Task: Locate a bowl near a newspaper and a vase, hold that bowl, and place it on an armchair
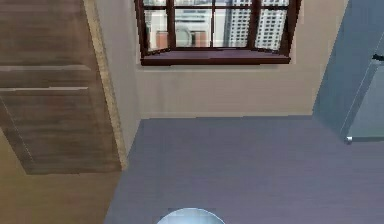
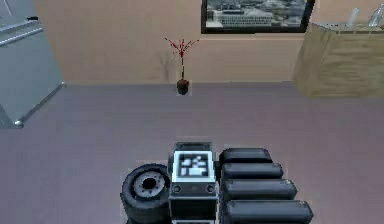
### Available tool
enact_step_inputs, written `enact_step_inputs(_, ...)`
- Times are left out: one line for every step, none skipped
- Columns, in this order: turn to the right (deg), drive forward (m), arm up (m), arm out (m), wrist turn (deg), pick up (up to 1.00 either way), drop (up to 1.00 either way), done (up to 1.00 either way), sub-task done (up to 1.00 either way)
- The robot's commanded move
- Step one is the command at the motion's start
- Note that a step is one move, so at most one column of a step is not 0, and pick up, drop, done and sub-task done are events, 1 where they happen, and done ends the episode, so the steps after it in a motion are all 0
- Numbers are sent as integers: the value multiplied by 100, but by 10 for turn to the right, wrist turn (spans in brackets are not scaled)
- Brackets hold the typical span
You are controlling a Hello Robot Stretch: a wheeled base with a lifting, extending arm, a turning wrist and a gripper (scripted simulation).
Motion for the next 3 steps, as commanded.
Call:
enact_step_inputs(-360,0,0,0,0,0,0,0,0)
enact_step_inputs(0,60,0,0,0,0,0,0,0)
enact_step_inputs(-450,0,0,0,0,0,0,0,0)
